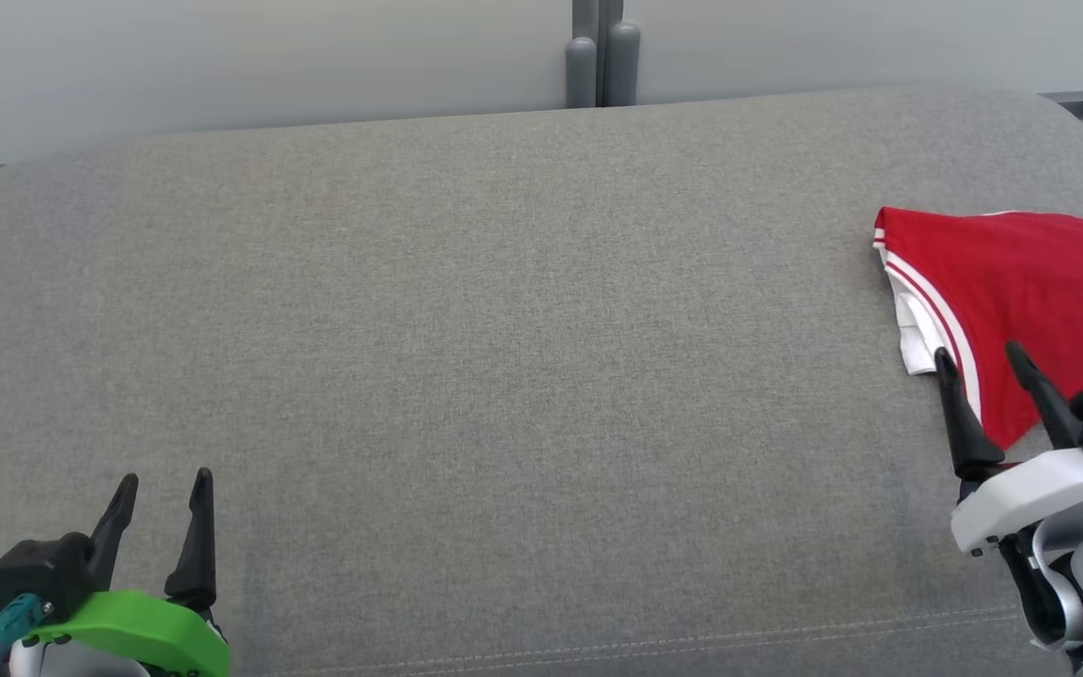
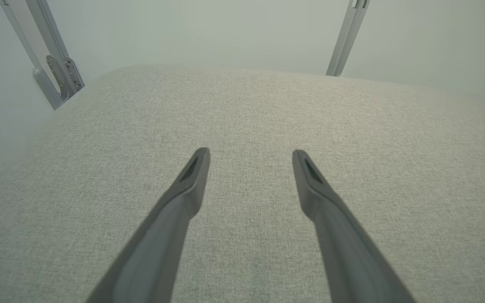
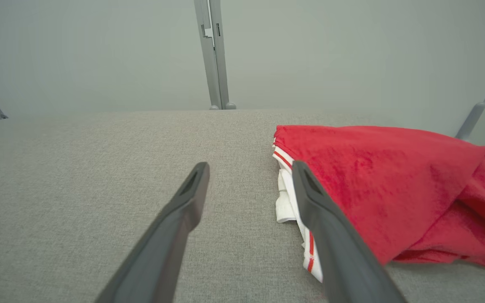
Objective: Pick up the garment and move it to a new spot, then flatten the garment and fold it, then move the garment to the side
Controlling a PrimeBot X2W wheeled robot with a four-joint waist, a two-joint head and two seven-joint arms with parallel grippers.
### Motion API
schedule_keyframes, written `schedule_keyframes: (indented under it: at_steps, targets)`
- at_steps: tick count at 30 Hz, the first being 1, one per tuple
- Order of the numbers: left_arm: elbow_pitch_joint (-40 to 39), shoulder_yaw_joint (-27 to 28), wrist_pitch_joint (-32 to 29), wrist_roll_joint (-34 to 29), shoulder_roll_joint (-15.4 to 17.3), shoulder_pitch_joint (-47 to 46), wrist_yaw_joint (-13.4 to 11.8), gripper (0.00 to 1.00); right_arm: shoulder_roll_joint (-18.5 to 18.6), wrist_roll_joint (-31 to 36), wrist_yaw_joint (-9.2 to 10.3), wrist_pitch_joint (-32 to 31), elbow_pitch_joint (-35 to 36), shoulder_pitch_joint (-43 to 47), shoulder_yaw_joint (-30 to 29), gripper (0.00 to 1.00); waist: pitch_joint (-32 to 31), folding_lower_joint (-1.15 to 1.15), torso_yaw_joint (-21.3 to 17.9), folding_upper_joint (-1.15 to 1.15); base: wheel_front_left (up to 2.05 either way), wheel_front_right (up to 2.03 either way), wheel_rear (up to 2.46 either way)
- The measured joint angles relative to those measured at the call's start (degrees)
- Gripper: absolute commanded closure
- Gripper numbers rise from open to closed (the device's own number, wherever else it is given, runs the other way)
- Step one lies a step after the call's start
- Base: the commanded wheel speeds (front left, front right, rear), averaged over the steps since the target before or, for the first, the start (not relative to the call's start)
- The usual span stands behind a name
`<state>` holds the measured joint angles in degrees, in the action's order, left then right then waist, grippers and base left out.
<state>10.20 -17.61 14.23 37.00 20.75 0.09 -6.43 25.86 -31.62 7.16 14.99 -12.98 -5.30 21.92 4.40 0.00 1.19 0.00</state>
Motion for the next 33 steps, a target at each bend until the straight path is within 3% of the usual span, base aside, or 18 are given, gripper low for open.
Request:
schedule_keyframes:
  at_steps: [1, 2, 9, 33]
  targets:
    - [-0.02, -0.04, 0.00, -0.23, -0.02, 0.00, 0.34, 0.00, -0.27, 0.70, 0.00, 0.00, 0.25, 0.02, -0.96, 0.00, -0.19, 0.00, 0.27, 0.00, 0.00, 0.00, 0.00]
    - [0.02, -0.11, -0.01, -0.42, -0.16, 0.01, 0.45, 1.00, -0.76, 1.30, -0.01, 0.00, 0.43, 0.03, -1.83, 1.00, -0.36, 0.00, 0.53, 0.00, 0.00, 0.00, 0.00]
    - [2.57, -1.37, -0.40, 0.09, -3.38, 1.12, 0.45, 1.00, -4.60, 0.58, -0.18, -0.04, -1.85, 2.48, -0.74, 1.00, -0.40, 0.00, 0.54, 0.00, 0.00, 0.00, 0.00]
    - [2.47, 3.50, -4.68, 13.32, -6.64, 1.10, 3.41, 1.00, -8.59, -14.34, -3.12, -4.68, -1.54, 2.48, -6.94, 1.00, -1.34, 0.00, 0.09, 0.00, 0.00, 0.00, 0.00]
